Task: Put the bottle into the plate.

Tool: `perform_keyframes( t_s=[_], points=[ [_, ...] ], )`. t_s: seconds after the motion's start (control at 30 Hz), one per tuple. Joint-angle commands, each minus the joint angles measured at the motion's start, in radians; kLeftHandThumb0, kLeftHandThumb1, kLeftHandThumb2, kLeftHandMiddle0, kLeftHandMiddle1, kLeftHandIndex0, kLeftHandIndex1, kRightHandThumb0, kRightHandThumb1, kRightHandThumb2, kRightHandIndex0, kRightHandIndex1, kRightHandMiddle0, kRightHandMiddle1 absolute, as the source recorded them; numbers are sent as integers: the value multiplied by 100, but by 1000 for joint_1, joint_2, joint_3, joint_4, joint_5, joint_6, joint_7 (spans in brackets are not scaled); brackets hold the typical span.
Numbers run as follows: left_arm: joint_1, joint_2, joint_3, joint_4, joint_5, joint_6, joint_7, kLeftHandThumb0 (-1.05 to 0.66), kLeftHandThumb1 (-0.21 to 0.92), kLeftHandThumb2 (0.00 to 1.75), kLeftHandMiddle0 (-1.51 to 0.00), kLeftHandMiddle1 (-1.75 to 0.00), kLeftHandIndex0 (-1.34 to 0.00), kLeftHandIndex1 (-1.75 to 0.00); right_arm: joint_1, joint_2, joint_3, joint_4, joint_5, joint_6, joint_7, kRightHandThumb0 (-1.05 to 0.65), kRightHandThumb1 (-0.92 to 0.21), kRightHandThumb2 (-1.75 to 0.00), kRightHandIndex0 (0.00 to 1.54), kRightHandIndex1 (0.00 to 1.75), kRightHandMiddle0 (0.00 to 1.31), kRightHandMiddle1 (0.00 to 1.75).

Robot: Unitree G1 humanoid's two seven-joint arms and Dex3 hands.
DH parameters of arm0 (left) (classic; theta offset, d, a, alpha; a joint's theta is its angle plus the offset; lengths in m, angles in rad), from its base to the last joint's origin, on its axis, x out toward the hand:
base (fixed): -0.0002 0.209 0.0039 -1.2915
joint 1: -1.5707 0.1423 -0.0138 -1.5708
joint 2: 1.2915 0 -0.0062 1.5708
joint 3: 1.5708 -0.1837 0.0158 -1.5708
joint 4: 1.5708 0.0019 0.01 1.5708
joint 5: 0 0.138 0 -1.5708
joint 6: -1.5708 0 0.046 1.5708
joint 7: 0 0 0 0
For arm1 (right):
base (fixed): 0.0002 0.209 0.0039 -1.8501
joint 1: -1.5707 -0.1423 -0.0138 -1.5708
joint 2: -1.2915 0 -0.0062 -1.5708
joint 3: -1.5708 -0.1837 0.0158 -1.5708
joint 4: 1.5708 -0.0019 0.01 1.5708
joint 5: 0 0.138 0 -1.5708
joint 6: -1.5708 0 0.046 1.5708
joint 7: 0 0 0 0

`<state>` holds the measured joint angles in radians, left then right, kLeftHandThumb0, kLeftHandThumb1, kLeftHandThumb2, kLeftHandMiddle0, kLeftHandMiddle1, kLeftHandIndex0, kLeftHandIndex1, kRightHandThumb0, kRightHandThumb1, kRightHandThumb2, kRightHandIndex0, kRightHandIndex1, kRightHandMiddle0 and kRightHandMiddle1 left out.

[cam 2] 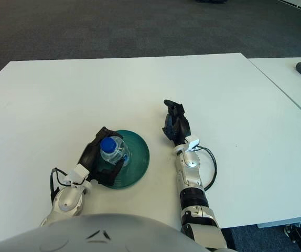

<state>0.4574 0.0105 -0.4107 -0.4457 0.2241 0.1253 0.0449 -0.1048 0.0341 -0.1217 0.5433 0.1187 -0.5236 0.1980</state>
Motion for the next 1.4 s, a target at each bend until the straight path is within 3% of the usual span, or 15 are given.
perform_keyframes(
  t_s=[0.0, 0.13, 0.27, 0.57, 0.87, 0.93, 1.0, 1.03, 1.07, 1.1, 1.13, 1.17, 1.23, 1.37],
  points=[
    [15, -53, -52, -15, -26, 74, -1, -47, 31, 131, -115, -175, -61, -175, 88, 5, -7, 96, 4, -4, -7, -73, -92, -83, 49, 8, 8, 94],
    [5, -54, -48, -12, -48, 116, -1, -47, 31, 132, -116, -175, -61, -175, 91, 6, -8, 90, 3, -4, -6, -73, -92, -83, 50, 8, 9, 94],
    [-61, -66, 0, 58, -75, 135, 6, -47, 30, 133, -117, -175, -62, -175, 101, 9, -6, 71, 6, -3, 0, -72, -92, -83, 51, 8, 10, 95],
    [-68, -97, 0, 115, -49, 107, 94, -47, 30, 133, -119, -175, -62, -175, 130, 14, -2, 17, 22, 2, 27, -73, -92, -82, 50, 8, 9, 94],
    [-76, -83, -2, 121, -97, 125, 68, -47, 31, 132, -119, -175, -61, -175, 140, 11, 3, -8, 19, 3, 34, -74, -92, -82, 50, 7, 8, 94],
    [-81, -68, -4, 124, -99, 120, 55, -47, 31, 132, -116, -175, -61, -175, 141, 11, 3, -12, 21, 6, 38, -74, -92, -82, 50, 7, 8, 94],
    [-84, -54, -1, 131, -106, 111, 40, -24, 29, 134, -91, -172, -53, -175, 143, 11, 3, -16, 22, 9, 41, -74, -92, -83, 50, 7, 8, 94],
    [-85, -48, 0, 134, -110, 106, 33, -29, 47, 106, -67, -161, -48, -170, 143, 11, 4, -18, 22, 10, 42, -75, -92, -83, 49, 6, 8, 95],
    [-88, -44, 1, 137, -113, 104, 26, -30, 55, 93, -59, -156, -46, -167, 143, 11, 4, -19, 22, 12, 44, -75, -92, -83, 49, 6, 8, 95],
    [-92, -29, 0, 148, -116, 91, 6, -44, 64, 72, -47, -138, -34, -150, 143, 10, 5, -21, 24, 15, 48, -75, -92, -83, 49, 6, 7, 95],
    [-94, -20, 0, 155, -118, 82, -7, -57, 73, 56, -37, -107, -22, -129, 143, 10, 5, -22, 25, 17, 51, -76, -92, -83, 49, 6, 7, 95],
    [-97, -7, -2, 160, -115, 69, -22, -62, 77, 50, -35, -94, -17, -122, 144, 10, 6, -25, 24, 17, 52, -76, -92, -83, 49, 6, 7, 95],
    [-100, 2, -3, 165, -110, 54, -38, -79, 86, 36, -29, -50, -7, -91, 145, 10, 6, -27, 23, 17, 54, -77, -92, -83, 49, 6, 7, 95],
    [-91, 29, -10, 140, -86, 17, -58, -94, 91, 34, -20, -18, -1, -59, 142, 8, 7, -25, 18, 9, 54, -77, -92, -84, 49, 6, 7, 95]
  ],
)
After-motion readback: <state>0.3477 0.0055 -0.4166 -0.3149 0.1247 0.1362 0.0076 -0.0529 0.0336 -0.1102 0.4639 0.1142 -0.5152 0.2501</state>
